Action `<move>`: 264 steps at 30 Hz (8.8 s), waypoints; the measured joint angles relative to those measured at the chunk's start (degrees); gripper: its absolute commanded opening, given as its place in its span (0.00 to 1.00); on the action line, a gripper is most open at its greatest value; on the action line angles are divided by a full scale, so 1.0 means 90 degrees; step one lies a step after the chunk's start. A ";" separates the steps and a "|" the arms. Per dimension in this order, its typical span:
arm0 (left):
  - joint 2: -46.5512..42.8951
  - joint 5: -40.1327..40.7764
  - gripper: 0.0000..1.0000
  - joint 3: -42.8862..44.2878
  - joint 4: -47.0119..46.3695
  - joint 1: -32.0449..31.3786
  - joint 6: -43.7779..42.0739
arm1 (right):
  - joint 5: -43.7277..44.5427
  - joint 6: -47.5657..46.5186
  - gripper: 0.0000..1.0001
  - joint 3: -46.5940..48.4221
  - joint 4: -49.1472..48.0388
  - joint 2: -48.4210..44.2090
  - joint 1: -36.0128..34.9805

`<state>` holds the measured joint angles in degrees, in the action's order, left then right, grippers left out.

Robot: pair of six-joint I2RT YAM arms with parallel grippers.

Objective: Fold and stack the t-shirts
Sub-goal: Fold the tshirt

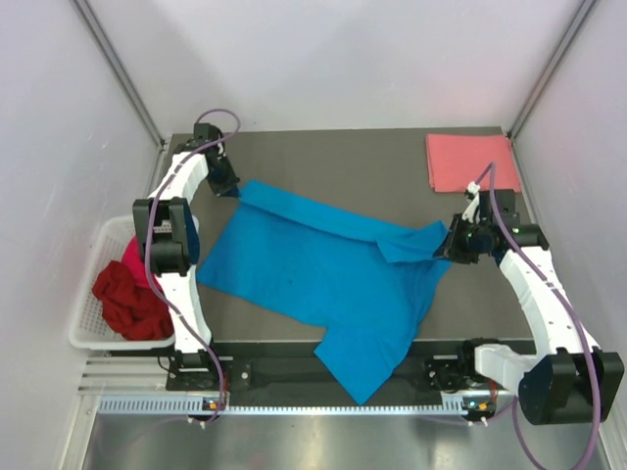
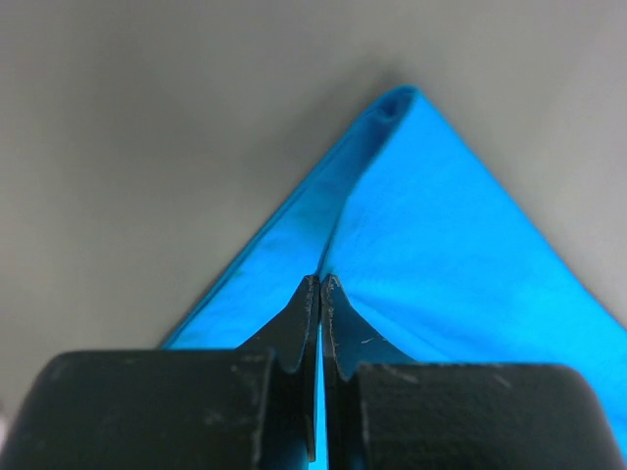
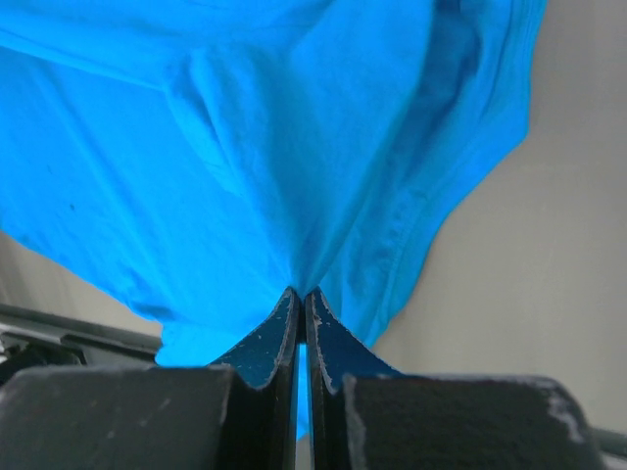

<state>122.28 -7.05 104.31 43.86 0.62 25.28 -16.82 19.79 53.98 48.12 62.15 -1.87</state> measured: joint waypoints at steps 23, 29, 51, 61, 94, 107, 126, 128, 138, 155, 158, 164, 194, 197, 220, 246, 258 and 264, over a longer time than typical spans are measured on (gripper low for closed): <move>-0.0163 0.0170 0.00 -0.0920 0.0187 0.0131 -0.0085 | 0.0051 0.0002 0.04 -0.1362 0.0124 -0.0063 -0.0124; -0.0039 0.0175 0.00 -0.0930 0.0146 0.0131 -0.0080 | 0.0049 0.0032 0.04 -0.1372 0.0107 -0.0051 -0.0124; 0.0117 -0.0376 0.00 -0.0221 -0.0274 0.0131 0.0413 | 0.0515 0.0289 0.00 0.0352 0.0002 0.0913 -0.0007; 0.0814 -0.1134 0.00 0.1052 -0.1173 0.0131 0.0818 | 0.0814 0.0306 0.00 0.2543 -0.0214 0.2567 0.0566; 0.1222 -0.0719 0.00 0.1285 -0.0321 0.0131 0.0126 | 0.0328 -0.0007 0.00 0.1416 0.0175 0.1523 0.0622; 0.0877 -0.0379 0.00 0.0799 0.0066 0.0131 -0.0233 | 0.0250 -0.0010 0.00 0.0291 0.0172 0.1384 0.0542; 0.0872 -0.0260 0.00 0.0206 0.0085 0.0141 -0.0274 | 0.0216 0.0044 0.00 -0.0299 0.0102 0.1302 0.0478; 0.0872 -0.0257 0.00 0.0204 0.0083 0.0141 -0.0274 | 0.0209 0.0051 0.00 -0.0301 0.0092 0.1282 0.0464; 0.0801 -0.0253 0.00 0.0087 -0.0019 0.0143 -0.0274 | 0.0182 0.0155 0.00 -0.0374 0.0109 0.0869 0.0452; 0.0765 -0.0265 0.01 -0.0019 -0.0119 0.0165 -0.0134 | 0.0078 0.0364 0.02 -0.1166 -0.0068 0.1027 0.0398; 0.0765 -0.0257 0.01 -0.0019 -0.0119 0.0165 -0.0134 | 0.0095 0.0384 0.02 -0.1166 -0.0102 0.1110 0.0398; 0.0765 -0.0255 0.00 -0.0019 -0.0119 0.0165 -0.0134 | 0.0223 0.0449 0.02 -0.1243 -0.0209 0.1268 0.0398; 0.0323 -0.1044 0.13 -0.0406 -0.0806 0.0114 0.0678 | -0.0345 0.1277 0.45 0.0267 -0.1494 0.3237 0.1251; 0.0668 -0.1489 0.13 -0.0068 -0.1132 0.0036 0.0828 | -0.0534 0.1528 0.41 0.0270 -0.1797 0.3458 0.1314; 0.2067 -0.2650 0.10 0.1183 -0.1341 -0.0015 0.1554 | -0.0702 0.1520 0.00 0.0338 -0.2613 0.3997 0.2125; 0.1596 -0.2166 0.44 0.0971 -0.1086 -0.0214 0.1387 | 0.1180 -0.0087 0.64 0.1290 -0.0823 0.2684 0.0933; -0.0940 -0.2346 0.40 -0.1586 -0.1770 -0.3230 0.1025 | 0.0503 0.0114 0.50 -0.0002 -0.0692 0.2081 -0.0486; -0.0291 -0.2560 0.33 -0.1741 -0.2227 -0.4520 0.1795 | 0.0503 0.0061 0.52 0.0000 -0.0495 0.1807 -0.0015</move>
<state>119.66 -30.09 88.64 23.81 -40.05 41.43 -12.29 20.34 53.98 43.66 78.41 -2.00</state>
